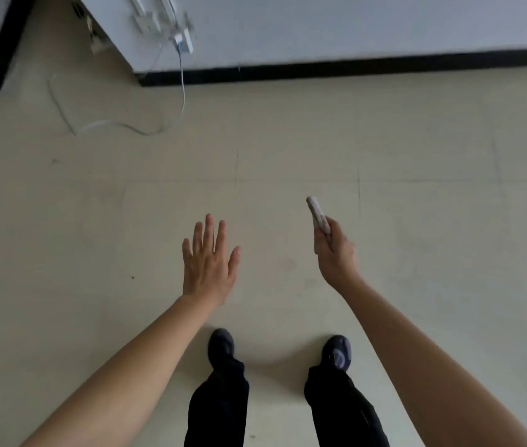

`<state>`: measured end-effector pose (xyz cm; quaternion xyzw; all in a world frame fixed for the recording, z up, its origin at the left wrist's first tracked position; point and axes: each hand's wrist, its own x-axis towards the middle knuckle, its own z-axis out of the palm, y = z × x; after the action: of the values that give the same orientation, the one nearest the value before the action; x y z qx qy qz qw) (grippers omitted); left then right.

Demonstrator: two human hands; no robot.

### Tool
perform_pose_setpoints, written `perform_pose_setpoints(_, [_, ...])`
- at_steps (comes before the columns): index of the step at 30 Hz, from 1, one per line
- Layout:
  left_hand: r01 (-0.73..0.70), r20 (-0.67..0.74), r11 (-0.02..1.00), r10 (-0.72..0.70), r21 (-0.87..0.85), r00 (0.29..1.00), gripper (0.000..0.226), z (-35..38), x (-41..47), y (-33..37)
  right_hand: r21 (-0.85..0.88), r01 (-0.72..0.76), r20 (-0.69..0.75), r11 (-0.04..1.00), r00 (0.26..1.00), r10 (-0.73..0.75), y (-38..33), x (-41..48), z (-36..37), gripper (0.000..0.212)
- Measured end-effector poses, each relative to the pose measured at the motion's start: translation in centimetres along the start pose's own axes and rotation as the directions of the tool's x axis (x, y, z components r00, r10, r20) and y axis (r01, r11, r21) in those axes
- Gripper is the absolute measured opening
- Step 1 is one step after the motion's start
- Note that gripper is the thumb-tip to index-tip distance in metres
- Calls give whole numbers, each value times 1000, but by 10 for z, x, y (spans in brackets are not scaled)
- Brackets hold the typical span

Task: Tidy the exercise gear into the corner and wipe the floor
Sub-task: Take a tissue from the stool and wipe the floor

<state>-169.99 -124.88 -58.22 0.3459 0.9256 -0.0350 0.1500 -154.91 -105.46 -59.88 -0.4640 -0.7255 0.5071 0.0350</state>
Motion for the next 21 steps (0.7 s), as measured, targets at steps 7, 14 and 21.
perform_pose_setpoints(7, [64,129,997,-69,36,989,67,158,41,-53,-104,-19,128,994,991,32,116,40,132,36])
perform_pose_setpoints(14, [158,148,987,-158,12,976,63,351,99,-129,-210,133,285,969,956,-69,239,107,300,42])
perform_pose_setpoints(21, [233,126,970,-224,-66,966,57,517,154,-190,-397,504,446,767,836,-318,344,147,439,56])
